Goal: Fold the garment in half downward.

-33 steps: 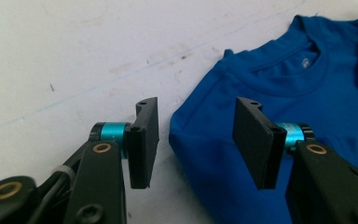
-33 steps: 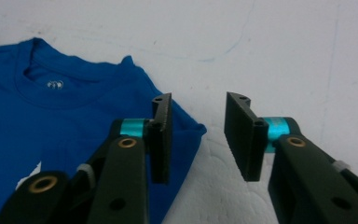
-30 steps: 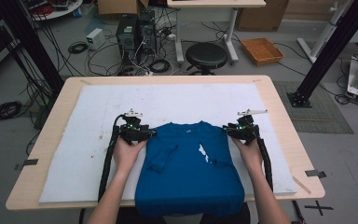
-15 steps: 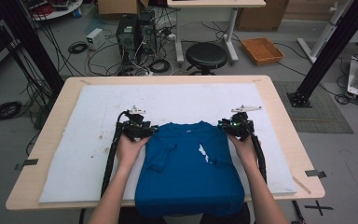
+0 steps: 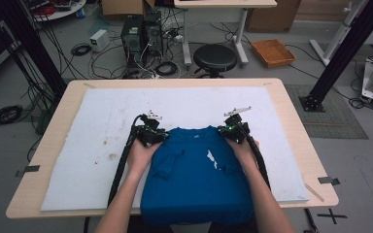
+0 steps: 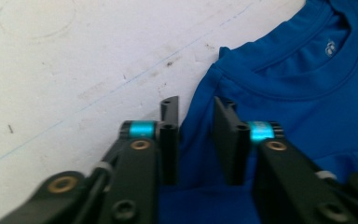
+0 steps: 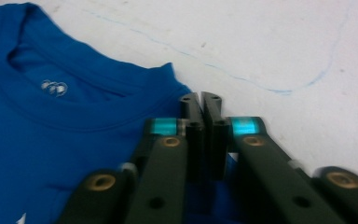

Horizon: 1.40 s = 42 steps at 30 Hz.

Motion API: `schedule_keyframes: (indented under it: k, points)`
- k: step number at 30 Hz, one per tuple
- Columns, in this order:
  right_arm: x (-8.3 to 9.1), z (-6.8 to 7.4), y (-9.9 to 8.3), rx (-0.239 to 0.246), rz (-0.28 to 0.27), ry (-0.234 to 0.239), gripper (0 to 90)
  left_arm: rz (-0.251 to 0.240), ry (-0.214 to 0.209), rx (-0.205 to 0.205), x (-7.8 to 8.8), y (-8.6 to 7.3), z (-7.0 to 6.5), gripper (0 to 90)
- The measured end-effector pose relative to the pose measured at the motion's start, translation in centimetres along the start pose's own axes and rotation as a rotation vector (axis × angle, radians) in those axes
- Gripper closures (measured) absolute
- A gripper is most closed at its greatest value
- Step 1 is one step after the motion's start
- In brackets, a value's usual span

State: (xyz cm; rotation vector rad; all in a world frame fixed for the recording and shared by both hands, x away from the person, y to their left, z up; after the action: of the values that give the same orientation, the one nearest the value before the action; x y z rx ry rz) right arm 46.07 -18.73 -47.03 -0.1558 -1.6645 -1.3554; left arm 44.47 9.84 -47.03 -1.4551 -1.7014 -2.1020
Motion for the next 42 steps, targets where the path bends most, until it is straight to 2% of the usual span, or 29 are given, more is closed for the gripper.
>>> schedule_keyframes:
  k: [2,6,9,12,14,18,21,29,34,38,40,42]
  points:
    - [0.1,0.0,0.0,-0.002,-0.001,0.005,89.6,-0.002,-0.011,0.003,-0.1,0.0,-0.1,85.4]
    - [0.4,-0.3,0.2,-0.029,-0.034,0.021,89.7,-0.017,0.001,-0.024,-0.1,0.2,-0.2,87.5]
    - [0.5,-0.5,0.4,-0.038,-0.052,0.024,89.9,-0.052,-0.009,0.002,0.1,0.4,0.3,87.7]
    - [0.6,-0.8,1.0,-0.042,-0.067,0.024,89.9,-0.07,0.002,0.006,0.2,0.7,1.0,87.7]
    - [0.6,-1.0,1.7,-0.051,-0.086,0.029,89.9,-0.075,-0.002,0.022,0.1,1.2,1.5,87.8]
    - [0.6,-1.4,3.2,-0.057,-0.117,0.015,89.9,-0.142,-0.017,0.049,0.3,2.8,2.3,87.7]
    - [1.1,-1.7,3.9,-0.061,-0.135,0.012,89.9,-0.157,-0.017,0.027,0.8,3.7,2.4,87.7]
    - [4.0,-1.1,3.4,-0.055,-0.213,0.034,89.9,-0.236,-0.05,-0.023,3.6,3.7,1.3,87.7]
    - [6.5,-0.1,2.0,-0.051,-0.279,0.064,89.9,-0.264,-0.074,-0.082,6.0,3.0,-0.2,87.7]
    - [8.5,1.2,0.5,-0.02,-0.311,0.075,89.9,-0.293,-0.087,-0.128,7.8,2.0,-1.7,87.7]
    - [9.3,1.9,-0.4,-0.004,-0.318,0.073,89.9,-0.297,-0.108,-0.137,8.5,1.0,-2.6,87.6]
    - [10.1,2.5,-1.4,0.007,-0.326,0.069,89.9,-0.294,-0.11,-0.172,9.3,-0.1,-3.6,87.6]
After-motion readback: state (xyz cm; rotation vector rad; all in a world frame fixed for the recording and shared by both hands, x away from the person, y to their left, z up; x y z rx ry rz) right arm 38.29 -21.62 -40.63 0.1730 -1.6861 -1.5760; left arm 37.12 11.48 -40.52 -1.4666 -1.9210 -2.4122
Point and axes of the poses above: each handheld gripper's, and its own axes: x roughly backward along the jaws, y roughly out of its top, z roughly to its left, the point moved 4 cm from there along -x, roughly forward along the jaws, and after that the axes turned 1 degree about y, right-handed, at the moved point
